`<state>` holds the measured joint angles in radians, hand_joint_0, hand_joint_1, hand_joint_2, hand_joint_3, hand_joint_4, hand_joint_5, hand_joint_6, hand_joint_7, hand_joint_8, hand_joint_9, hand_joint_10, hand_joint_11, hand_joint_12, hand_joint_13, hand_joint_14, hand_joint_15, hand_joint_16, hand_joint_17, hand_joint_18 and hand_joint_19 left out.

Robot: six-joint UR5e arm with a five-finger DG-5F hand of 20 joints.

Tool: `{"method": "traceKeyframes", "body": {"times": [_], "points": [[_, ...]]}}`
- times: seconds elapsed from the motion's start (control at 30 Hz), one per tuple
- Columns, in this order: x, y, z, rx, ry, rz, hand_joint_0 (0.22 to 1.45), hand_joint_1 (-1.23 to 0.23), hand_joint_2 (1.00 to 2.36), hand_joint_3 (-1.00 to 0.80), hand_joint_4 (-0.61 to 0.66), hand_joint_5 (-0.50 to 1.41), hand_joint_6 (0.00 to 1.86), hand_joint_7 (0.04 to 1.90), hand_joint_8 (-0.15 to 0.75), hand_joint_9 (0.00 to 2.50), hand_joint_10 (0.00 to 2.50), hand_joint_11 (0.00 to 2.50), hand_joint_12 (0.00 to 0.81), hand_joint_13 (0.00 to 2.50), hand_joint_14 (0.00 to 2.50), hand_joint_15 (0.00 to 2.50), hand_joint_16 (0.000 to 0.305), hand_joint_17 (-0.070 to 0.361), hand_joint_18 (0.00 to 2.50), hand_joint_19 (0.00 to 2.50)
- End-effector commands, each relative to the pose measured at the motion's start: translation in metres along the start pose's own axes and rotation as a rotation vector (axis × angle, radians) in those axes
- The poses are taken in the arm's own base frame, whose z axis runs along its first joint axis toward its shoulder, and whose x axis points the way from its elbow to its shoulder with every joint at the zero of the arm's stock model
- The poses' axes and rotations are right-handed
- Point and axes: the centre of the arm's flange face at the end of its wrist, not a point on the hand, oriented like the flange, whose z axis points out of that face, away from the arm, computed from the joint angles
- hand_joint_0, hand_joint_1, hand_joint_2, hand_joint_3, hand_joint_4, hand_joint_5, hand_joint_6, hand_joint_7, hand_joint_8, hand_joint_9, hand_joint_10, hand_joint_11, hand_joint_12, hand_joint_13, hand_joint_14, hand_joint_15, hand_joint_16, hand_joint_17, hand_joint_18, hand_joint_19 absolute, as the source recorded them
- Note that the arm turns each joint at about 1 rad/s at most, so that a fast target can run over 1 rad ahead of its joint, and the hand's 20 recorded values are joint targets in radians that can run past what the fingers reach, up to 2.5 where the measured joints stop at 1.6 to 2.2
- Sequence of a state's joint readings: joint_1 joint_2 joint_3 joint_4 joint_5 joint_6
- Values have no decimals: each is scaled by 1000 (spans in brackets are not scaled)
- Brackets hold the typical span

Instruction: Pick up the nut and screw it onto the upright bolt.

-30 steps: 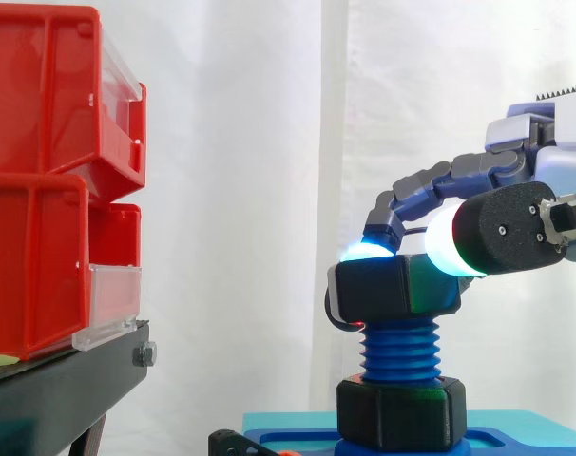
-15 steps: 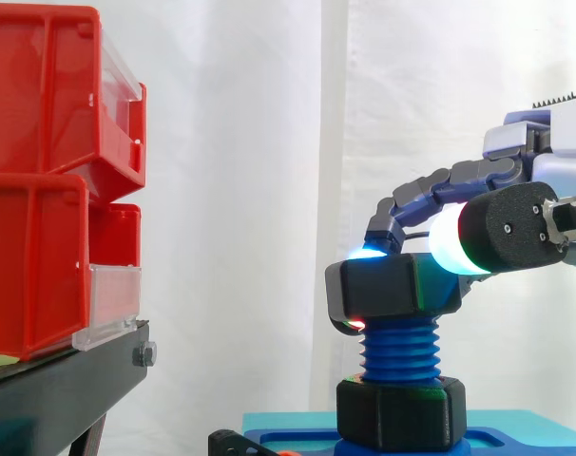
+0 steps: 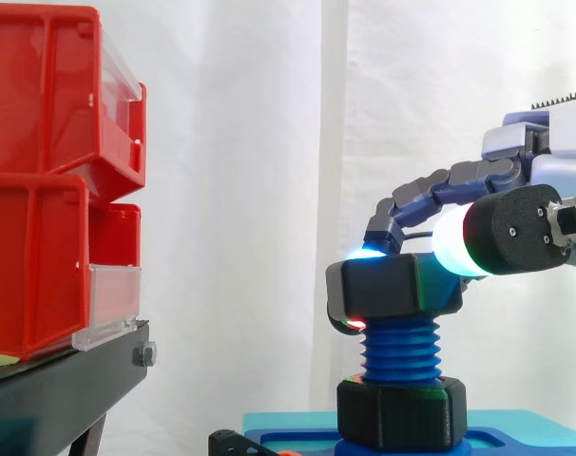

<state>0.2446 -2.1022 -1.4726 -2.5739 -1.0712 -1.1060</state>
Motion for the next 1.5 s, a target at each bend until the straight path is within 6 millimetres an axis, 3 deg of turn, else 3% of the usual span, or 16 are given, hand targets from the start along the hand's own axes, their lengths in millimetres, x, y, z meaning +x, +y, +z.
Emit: {"method": "traceKeyframes", "body": {"times": [0.0,0.3,0.63,0.77,1.0,1.47], "points": [[0,0,0,-3,1,0,411,-641,1000,-500,339,-126,503,887,333,843,1,0,396,665,0,0,46,105,348,0],[-7,9,6,-26,11,1,377,-547,1000,-500,221,-190,502,657,284,569,0,0,386,366,0,0,50,112,2,0],[-20,15,14,-38,25,-5,366,-459,1000,-500,172,-212,501,585,256,379,0,0,382,154,0,0,53,120,0,0],[-21,16,15,-40,20,-2,362,-348,1000,-500,164,-215,501,588,249,292,0,0,387,55,0,0,55,123,0,0],[-20,19,14,-41,22,-3,385,-242,1000,-500,199,-184,501,617,245,289,0,0,377,27,0,0,53,120,0,0],[-21,25,15,-46,18,1,426,-285,1000,-500,287,-120,502,766,265,484,0,0,356,194,0,0,46,104,0,0]]}}
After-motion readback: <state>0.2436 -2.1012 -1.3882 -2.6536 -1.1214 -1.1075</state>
